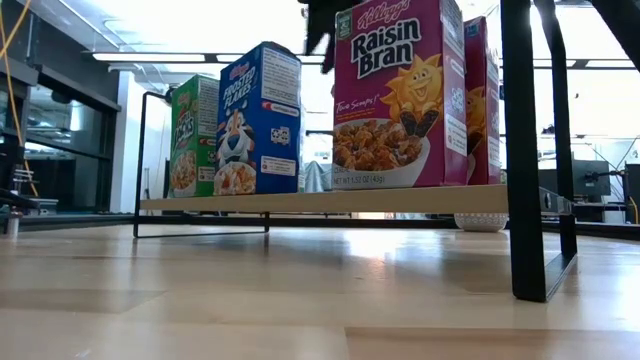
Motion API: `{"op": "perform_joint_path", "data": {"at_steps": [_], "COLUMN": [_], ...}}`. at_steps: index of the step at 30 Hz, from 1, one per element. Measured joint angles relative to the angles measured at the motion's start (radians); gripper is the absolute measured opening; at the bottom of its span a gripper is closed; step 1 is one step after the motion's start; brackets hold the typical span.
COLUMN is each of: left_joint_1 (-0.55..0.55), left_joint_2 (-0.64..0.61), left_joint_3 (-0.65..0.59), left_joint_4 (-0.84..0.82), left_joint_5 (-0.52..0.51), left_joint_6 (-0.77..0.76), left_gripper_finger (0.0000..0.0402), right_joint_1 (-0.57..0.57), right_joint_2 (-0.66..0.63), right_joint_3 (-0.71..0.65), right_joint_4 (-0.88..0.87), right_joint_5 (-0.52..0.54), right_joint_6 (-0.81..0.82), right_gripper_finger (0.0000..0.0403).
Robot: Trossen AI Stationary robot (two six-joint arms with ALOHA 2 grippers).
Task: Stack cereal on shelf
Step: Put the green cereal box on the shelf aligned with the other green cereal box
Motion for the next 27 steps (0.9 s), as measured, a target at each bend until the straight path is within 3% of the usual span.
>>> {"op": "perform_joint_path", "data": {"at_steps": [3,8,9,14,18,21,27], "left_joint_1": [0.0,0.001,0.001,0.001,0.001,0.001,0.001], "left_joint_2": [0.0,0.0,0.0,0.0,0.0,0.0,0.0], "left_joint_3": [0.0,0.0,0.0,0.0,0.0,0.0,0.0], "left_joint_4": [-0.001,-0.01,-0.01,-0.011,-0.013,-0.015,-0.015], "left_joint_5": [0.0,-0.017,-0.021,-0.023,-0.023,-0.023,-0.023], "left_joint_6": [0.001,0.001,0.001,0.0,-0.001,0.0,0.0], "left_gripper_finger": [0.0,0.0,0.0,0.0,0.0,0.0,0.0], "right_joint_1": [0.029,0.062,0.067,0.071,0.061,0.063,0.061], "right_joint_2": [-0.015,-0.033,-0.032,-0.032,-0.032,-0.032,-0.032], "right_joint_3": [-0.025,-0.187,-0.228,-0.374,-0.406,-0.409,-0.409], "right_joint_4": [-0.093,0.0,0.037,0.26,0.307,0.306,0.371], "right_joint_5": [0.044,0.005,-0.012,-0.099,-0.075,-0.01,-0.026], "right_joint_6": [-0.017,-0.017,-0.015,0.008,0.011,-0.01,-0.034], "right_gripper_finger": [0.0176,0.0029,0.0015,0.0027,0.0004,0.0009,0.0003]}}
